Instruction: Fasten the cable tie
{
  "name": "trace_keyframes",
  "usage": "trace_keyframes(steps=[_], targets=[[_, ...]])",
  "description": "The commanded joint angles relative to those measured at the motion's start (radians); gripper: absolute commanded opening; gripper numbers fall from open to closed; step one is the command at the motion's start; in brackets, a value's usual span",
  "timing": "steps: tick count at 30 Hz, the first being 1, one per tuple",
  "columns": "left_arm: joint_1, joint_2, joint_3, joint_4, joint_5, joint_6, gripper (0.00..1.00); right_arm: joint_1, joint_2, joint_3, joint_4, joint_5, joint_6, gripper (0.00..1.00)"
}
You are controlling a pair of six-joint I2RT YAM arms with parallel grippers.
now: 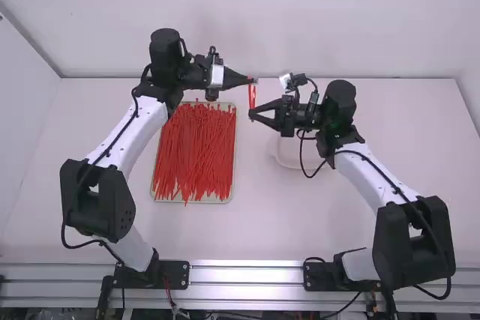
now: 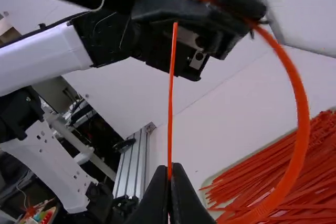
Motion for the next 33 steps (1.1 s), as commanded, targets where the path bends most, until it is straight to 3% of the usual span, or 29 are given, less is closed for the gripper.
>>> trace_keyframes(steps=[1, 33], targets=[[0.003, 0.002, -0.006, 0.000, 0.069, 0.074, 0.02, -0.001, 0.000, 0.001, 0.016, -0.001, 0.006, 0.00], [-0.013, 0.002, -0.006, 0.019, 0.060, 0.138, 0.02, 0.039, 0.000, 0.002, 0.052, 0.052, 0.055, 0.00]])
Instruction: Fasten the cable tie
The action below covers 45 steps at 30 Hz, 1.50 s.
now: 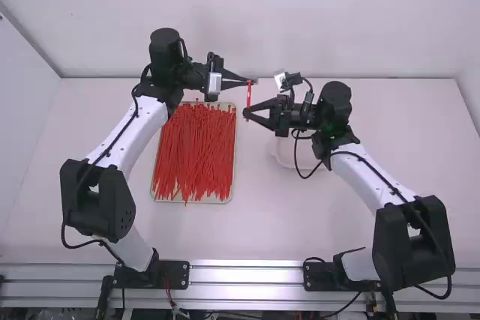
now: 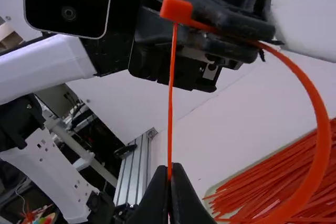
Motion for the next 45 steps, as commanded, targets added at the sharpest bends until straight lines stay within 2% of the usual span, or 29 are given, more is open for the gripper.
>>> trace_keyframes(steps=[1, 26, 36, 45], targets=[[-0.006, 0.002, -0.007, 0.000, 0.025, 0.014, 0.02, -0.005, 0.000, 0.002, 0.006, 0.000, 0.007, 0.00], [-0.017, 0.002, -0.020, 0.000, 0.003, 0.003, 0.02, -0.021, 0.000, 0.002, 0.055, 0.023, 0.066, 0.00], [-0.018, 0.002, -0.020, 0.000, 0.063, 0.003, 0.02, -0.042, 0.000, 0.002, 0.077, 0.050, 0.089, 0.00], [-0.024, 0.002, -0.020, -0.060, 0.059, 0.030, 0.02, -0.043, -0.001, 0.002, 0.142, 0.049, 0.120, 0.00]])
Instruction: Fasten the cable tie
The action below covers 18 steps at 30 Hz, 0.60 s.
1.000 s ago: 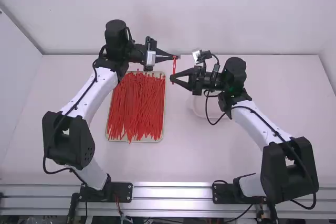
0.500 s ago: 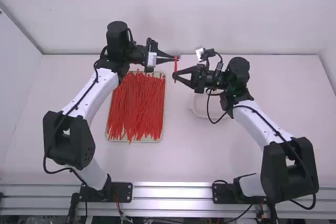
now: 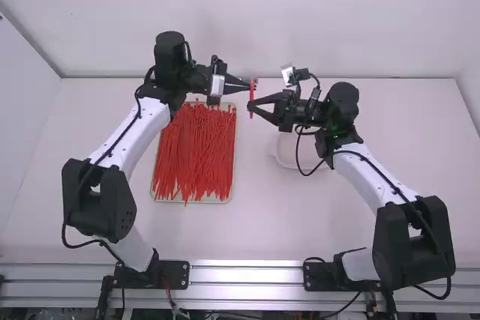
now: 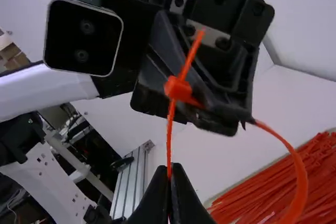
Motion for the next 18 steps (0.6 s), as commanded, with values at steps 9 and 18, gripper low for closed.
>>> trace_keyframes(steps=[9, 18], targets=[[-0.006, 0.002, -0.005, -0.073, 0.054, 0.075, 0.02, -0.011, -0.001, 0.002, 0.055, 0.055, 0.061, 0.00], [-0.007, 0.002, -0.005, -0.088, 0.097, 0.076, 0.02, -0.011, -0.002, 0.002, 0.094, 0.089, 0.073, 0.00]])
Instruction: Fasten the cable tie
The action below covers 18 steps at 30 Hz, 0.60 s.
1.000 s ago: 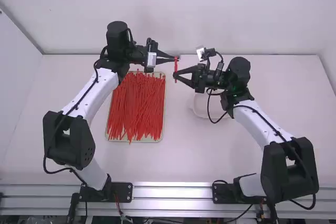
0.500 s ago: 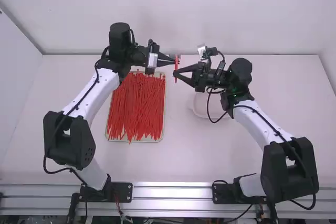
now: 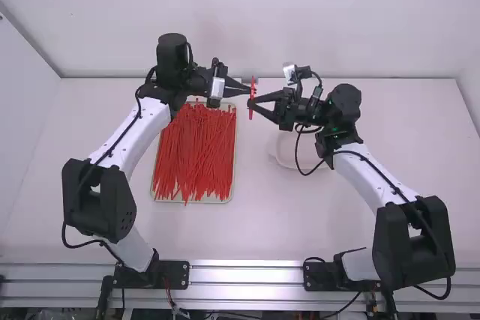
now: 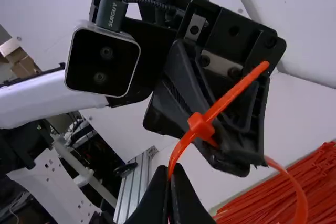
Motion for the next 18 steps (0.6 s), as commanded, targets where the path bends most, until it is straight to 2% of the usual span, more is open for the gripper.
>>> trace_keyframes(steps=[1, 11, 18], targets=[[-0.005, 0.002, -0.005, -0.016, 0.081, 0.023, 0.02, -0.011, -0.001, 0.003, 0.031, 0.080, 0.006, 0.00], [-0.005, 0.002, -0.005, -0.045, 0.081, 0.022, 0.02, -0.011, -0.002, 0.003, 0.033, 0.126, 0.024, 0.00], [-0.005, 0.002, -0.005, -0.043, 0.078, 0.022, 0.02, -0.012, -0.002, 0.003, 0.030, 0.075, 0.024, 0.03]])
